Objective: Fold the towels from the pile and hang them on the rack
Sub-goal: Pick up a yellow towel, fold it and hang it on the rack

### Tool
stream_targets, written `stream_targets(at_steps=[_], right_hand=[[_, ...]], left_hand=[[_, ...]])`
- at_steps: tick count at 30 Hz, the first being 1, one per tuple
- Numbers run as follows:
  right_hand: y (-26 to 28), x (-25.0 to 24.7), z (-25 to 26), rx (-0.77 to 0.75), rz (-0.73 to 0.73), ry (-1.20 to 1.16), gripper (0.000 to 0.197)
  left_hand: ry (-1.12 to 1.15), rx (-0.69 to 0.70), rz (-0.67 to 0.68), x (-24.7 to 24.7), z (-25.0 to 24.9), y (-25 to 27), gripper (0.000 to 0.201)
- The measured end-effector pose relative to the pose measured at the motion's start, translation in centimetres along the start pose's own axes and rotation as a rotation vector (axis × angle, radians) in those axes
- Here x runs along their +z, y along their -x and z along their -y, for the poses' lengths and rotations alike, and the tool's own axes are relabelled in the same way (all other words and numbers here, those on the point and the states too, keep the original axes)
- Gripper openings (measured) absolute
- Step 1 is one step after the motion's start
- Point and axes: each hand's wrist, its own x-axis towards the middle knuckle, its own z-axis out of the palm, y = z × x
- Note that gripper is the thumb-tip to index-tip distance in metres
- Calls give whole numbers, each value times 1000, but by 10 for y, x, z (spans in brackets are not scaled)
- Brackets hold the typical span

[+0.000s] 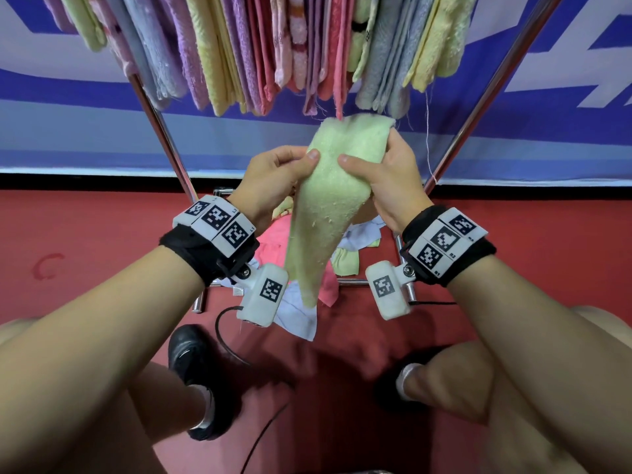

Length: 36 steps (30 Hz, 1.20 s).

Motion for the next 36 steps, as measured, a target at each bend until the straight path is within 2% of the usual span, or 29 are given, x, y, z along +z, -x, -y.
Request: stream_targets(at_steps=[2,4,8,11,13,14,16,17,18,21,23,25,28,30,32,35,36], right_hand=[[-2,-3,1,-34,-13,11,46],[-5,-7,5,-35,-26,7,42],[-13,-21,8,15,-101,6,41],[-17,-29,7,69,-166,13,39],[-17,-30,7,105,-222,4,37],[-13,-27,6,126,-252,-38,38],[-1,-19,2,228,-225,-186,59],[6,-16,-5,288,-173,-224,71],[15,-9,-9,339,-95,-227,74],[34,3,-25,376,66,-57,49],[35,6,-27,344,31,36,33],[32,1,-25,317,-21,5,29],[26,-1,-18,334,-83,-8,27],[20,1,-16,327,-122,14,25],[14,0,-12,284,-150,77,26],[6,-3,-2,191,-88,226,35],[6,-5,5,161,-26,306,36]], left_hand=[[-16,-99,134,6,2,3,37],[-45,-133,246,11,10,8,41],[-249,-19,241,11,16,9,24],[-447,67,235,9,6,8,21],[-463,73,289,9,-1,10,20],[-386,54,296,8,-2,9,23],[-108,-9,234,8,-1,7,32],[11,-39,170,8,-1,5,35],[75,-65,111,7,-2,4,36],[20,-97,36,3,-4,-1,23],[-16,-121,63,-3,-5,-4,14],[-6,-143,113,-7,-2,-6,6],[139,-201,103,-3,5,-5,20],[135,-218,111,-1,3,1,17],[-78,-170,48,0,-1,0,6],[-279,68,-183,-3,-2,-8,23],[-276,147,-167,-2,-4,-10,21]])
